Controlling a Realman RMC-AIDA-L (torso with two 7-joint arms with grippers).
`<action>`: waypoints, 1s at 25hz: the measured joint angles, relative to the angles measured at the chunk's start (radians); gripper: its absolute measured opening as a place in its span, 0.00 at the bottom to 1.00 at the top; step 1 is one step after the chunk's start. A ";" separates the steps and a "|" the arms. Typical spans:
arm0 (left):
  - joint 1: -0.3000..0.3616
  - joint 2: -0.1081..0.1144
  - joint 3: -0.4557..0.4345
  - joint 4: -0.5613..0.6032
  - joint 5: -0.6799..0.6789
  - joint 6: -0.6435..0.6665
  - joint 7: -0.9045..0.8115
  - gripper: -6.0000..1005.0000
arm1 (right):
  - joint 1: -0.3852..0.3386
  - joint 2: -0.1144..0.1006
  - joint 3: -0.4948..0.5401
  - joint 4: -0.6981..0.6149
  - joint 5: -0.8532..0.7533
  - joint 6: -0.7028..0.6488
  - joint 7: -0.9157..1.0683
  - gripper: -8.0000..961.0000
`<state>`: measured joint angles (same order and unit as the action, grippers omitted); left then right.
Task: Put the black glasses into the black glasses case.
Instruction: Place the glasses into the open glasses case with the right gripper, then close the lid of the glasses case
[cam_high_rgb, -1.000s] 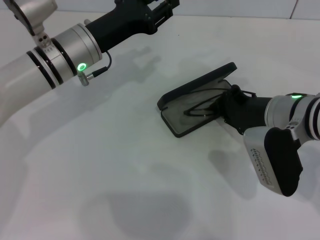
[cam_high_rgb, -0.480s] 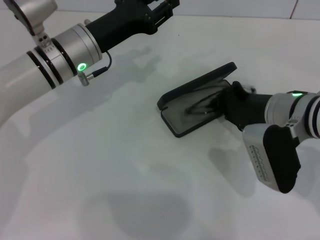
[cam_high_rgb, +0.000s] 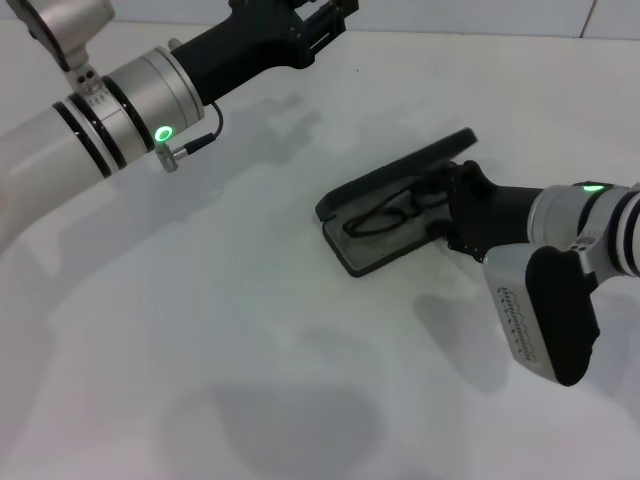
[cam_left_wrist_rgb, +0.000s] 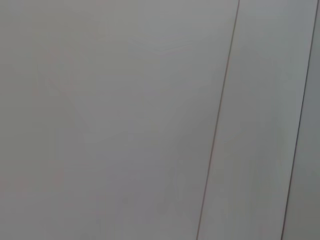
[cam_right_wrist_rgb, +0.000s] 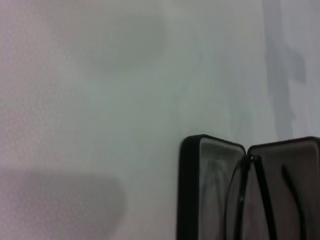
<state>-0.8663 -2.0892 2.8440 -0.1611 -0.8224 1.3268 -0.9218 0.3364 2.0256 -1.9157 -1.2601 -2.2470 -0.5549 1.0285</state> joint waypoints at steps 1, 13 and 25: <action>0.001 0.000 0.000 0.000 0.000 0.000 0.000 0.45 | -0.001 -0.001 0.009 -0.008 0.010 -0.024 0.000 0.48; 0.002 0.000 0.000 0.000 0.000 0.000 0.001 0.45 | -0.011 -0.007 0.243 -0.062 0.161 -0.316 -0.006 0.57; -0.007 0.000 0.000 0.016 -0.058 -0.042 -0.033 0.45 | 0.021 -0.011 0.850 0.090 0.592 -0.946 -0.137 0.57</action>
<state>-0.8736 -2.0892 2.8440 -0.1455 -0.8805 1.2844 -0.9549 0.3574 2.0146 -1.0657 -1.1702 -1.6554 -1.5007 0.8918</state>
